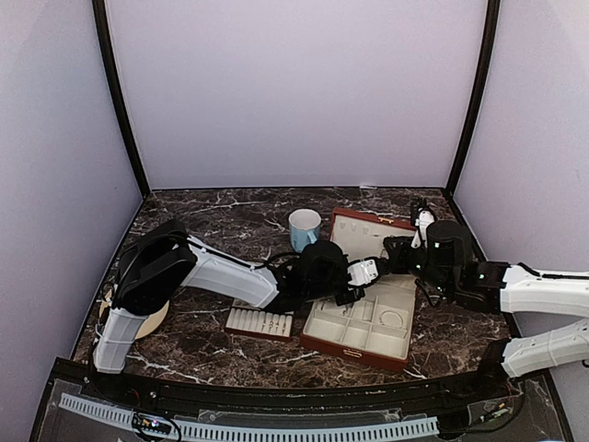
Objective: Organize the mixed jewelry
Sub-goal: Adjust the necklace in the compartment pouch.
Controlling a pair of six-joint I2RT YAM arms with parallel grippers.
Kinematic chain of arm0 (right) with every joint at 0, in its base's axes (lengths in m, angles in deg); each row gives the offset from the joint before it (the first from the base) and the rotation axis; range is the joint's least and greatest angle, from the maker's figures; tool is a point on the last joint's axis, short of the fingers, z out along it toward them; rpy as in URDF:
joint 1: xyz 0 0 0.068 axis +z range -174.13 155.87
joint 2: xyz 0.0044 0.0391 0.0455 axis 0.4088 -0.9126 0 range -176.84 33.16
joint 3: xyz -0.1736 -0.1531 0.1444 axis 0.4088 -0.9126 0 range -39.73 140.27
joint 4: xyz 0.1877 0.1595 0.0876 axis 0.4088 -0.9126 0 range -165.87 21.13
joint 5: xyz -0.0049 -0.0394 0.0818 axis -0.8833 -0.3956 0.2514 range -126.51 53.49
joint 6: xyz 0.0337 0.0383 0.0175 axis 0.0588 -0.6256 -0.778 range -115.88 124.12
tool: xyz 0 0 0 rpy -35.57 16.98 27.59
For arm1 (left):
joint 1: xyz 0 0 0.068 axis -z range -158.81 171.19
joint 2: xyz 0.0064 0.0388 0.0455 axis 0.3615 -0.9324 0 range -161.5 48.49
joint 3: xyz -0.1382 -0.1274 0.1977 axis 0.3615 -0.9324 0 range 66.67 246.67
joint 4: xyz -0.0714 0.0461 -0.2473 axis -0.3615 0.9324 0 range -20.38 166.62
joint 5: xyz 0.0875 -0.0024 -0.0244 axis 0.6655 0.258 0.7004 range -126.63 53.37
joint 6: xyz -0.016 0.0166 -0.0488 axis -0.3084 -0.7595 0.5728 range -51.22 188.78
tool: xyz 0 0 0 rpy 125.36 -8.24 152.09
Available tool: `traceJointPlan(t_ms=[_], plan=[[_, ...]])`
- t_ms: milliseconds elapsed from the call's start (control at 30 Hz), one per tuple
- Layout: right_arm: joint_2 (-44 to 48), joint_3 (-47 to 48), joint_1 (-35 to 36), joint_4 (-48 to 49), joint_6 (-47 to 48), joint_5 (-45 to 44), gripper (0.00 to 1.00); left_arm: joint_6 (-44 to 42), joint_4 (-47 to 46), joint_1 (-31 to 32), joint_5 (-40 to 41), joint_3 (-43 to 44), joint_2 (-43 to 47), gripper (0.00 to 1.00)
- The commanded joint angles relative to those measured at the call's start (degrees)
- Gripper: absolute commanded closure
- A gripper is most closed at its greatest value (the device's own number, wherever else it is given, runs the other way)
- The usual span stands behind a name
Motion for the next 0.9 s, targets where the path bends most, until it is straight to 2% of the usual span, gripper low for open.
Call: traceJointPlan(t_ms=[0, 200, 600, 867], plan=[[0.57, -2.94, 2.93, -3.66, -0.96, 2.08, 1.0, 3.79, 0.43, 1.55, -3.58, 0.41, 3.13, 1.0], [2.25, -3.04, 2.99, -3.77, -2.06, 0.32, 1.0, 4.12, -1.07, 1.49, -3.76, -0.86, 3.34, 1.0], [14.26, -8.59, 2.99, -4.61, -4.64, 0.12, 1.0, 7.38, -4.8, 0.31, -8.03, -3.55, 4.55, 1.0], [12.56, -9.04, 2.99, -2.57, -3.61, -0.88, 1.0, 7.32, -5.02, 0.22, -8.23, -3.96, 4.56, 1.0]])
